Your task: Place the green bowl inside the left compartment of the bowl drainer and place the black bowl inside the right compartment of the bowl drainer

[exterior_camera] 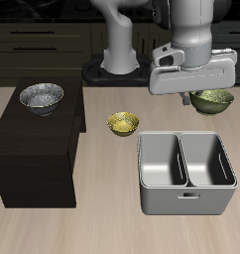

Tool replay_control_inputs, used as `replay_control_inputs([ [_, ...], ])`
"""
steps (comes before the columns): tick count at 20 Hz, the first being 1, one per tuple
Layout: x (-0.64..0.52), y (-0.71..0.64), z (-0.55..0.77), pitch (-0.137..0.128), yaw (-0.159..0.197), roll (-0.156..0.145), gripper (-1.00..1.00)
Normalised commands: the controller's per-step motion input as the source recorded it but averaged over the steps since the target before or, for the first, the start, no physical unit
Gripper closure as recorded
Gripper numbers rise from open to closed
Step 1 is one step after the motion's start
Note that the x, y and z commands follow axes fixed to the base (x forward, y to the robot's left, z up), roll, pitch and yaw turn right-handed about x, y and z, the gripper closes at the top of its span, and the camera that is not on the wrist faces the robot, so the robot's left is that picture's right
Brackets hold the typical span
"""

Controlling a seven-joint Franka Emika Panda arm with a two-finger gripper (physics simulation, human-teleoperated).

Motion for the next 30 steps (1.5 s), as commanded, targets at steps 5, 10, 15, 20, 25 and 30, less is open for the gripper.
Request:
replay_control_inputs([
  [5, 0.07, -0.09, -0.19, 0.023, 0.005, -0.021, 1.0],
  [10, 0.03, -0.06, -0.2, 0.029, 0.024, -0.003, 1.0],
  [15, 0.0, 0.03, -0.23, 0.033, 0.016, 0.011, 1.0],
  [20, 0.03, 0.08, -0.29, 0.033, 0.029, 0.003, 1.0],
  [25, 0.0, -0.03, -0.14, 0.037, 0.019, -0.02, 1.0],
  [30, -0.04, -0.03, -0.15, 0.015, 0.04, 0.009, -1.0],
])
